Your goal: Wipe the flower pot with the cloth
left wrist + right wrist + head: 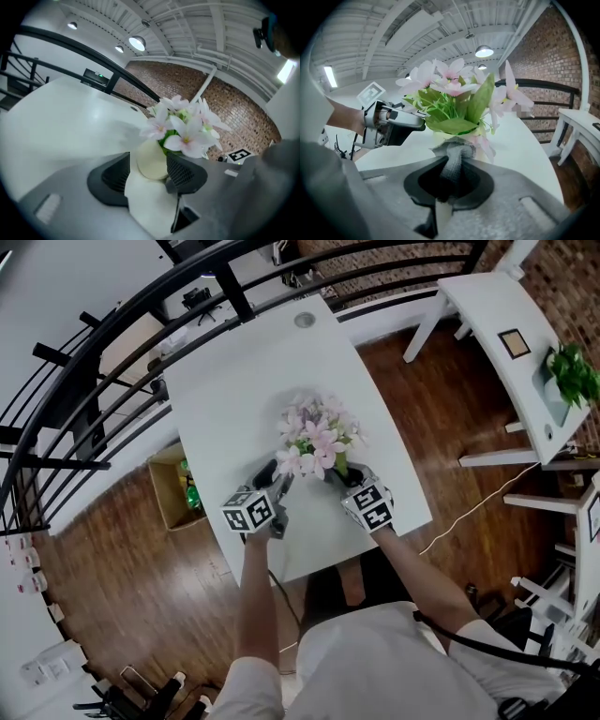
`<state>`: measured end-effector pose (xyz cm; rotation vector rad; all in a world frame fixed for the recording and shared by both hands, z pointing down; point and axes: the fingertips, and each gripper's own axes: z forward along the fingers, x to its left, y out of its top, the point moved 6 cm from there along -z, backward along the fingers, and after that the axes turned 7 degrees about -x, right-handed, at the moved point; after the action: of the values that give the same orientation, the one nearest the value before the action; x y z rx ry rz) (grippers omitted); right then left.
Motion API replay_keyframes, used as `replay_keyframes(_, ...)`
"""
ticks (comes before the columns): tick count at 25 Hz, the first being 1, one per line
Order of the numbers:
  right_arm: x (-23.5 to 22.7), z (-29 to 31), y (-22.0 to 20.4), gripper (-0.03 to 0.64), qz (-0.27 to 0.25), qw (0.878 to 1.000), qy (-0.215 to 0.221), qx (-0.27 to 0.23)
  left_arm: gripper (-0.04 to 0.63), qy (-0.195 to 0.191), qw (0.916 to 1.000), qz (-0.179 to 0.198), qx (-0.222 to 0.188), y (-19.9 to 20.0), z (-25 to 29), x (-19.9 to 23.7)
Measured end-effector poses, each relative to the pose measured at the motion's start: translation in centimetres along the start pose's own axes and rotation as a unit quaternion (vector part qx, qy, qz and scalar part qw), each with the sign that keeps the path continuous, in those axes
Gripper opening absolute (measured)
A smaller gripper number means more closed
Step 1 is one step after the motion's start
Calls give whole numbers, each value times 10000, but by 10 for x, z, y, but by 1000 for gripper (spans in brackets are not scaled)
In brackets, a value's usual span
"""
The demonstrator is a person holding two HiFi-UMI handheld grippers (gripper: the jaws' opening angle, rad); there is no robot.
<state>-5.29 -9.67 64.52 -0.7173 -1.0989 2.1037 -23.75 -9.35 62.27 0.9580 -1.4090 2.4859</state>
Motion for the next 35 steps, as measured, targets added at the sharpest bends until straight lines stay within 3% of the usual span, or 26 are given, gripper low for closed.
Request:
replay_keyframes(2, -1, -1, 0, 6, 0, 10000, 3, 14, 251, 137, 9999, -14, 13, 12, 2, 24)
replay_keyframes(5, -4, -2, -1, 6, -51, 10000, 2, 24, 225, 335, 9988, 333, 154, 32, 19, 47)
replay_keyframes(9, -4, -5, 0, 6, -48, 10000, -20, 12, 181, -407, 9971, 548, 330, 48, 60, 35)
replay_keyframes(12, -8, -5, 0, 6, -63, 10000, 4, 3, 110, -802, 9862, 1122, 917, 46, 89, 16)
replay_keyframes(15, -8, -4, 0, 6, -85, 10000, 8, 31, 14, -998, 9788, 1434, 1073, 44, 94, 4)
replay_keyframes(30, 28, 10, 6, 6, -70, 9999, 142, -50, 8, -1289, 9709, 1563, 1276, -8, 46, -22)
replay_keyframes(33, 28, 7, 4, 6, -12, 10000, 94, -25, 10, -1336, 9729, 1477, 1178, -10, 42, -24)
replay_keyframes(35, 26, 3, 5, 6, -12, 10000, 62, -23, 29, -1166, 9786, 1389, 967, 0, 39, -15)
